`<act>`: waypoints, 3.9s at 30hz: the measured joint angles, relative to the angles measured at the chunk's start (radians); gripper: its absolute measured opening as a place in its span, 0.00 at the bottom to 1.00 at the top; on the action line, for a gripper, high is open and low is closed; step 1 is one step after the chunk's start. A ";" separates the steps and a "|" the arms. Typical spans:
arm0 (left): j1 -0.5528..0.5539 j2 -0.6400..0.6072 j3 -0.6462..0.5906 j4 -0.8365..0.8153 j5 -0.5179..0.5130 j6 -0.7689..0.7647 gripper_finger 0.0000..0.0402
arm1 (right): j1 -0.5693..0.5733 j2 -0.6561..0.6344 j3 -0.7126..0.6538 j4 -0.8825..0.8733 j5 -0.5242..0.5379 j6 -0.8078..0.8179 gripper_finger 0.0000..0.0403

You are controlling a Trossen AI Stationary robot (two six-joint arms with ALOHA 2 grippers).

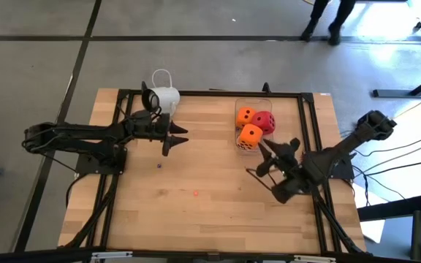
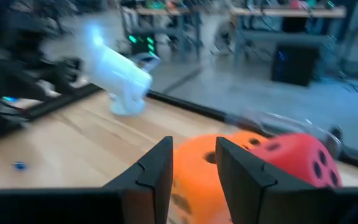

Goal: Pick & Place Dice
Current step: Put the small blue die into the transparent bin

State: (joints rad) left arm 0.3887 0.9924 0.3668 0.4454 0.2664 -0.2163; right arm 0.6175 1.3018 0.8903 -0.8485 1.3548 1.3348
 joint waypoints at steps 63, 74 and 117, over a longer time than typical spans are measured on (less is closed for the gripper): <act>-0.606 0.158 0.219 -1.125 -0.516 -0.147 0.46 | 0.185 0.123 0.009 0.399 -0.091 -0.307 0.30; -0.606 0.265 0.219 -1.097 -0.510 -0.147 0.46 | 0.184 0.123 0.009 0.399 -0.114 -0.306 0.30; -0.606 0.276 0.219 -1.049 -0.402 -0.180 0.46 | 0.185 0.123 0.009 0.399 -0.137 -0.307 0.30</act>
State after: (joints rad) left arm -0.2173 1.2682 0.5858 -0.6037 -0.1352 -0.3965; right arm 0.8021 1.4250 0.8989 -0.4492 1.2182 1.0275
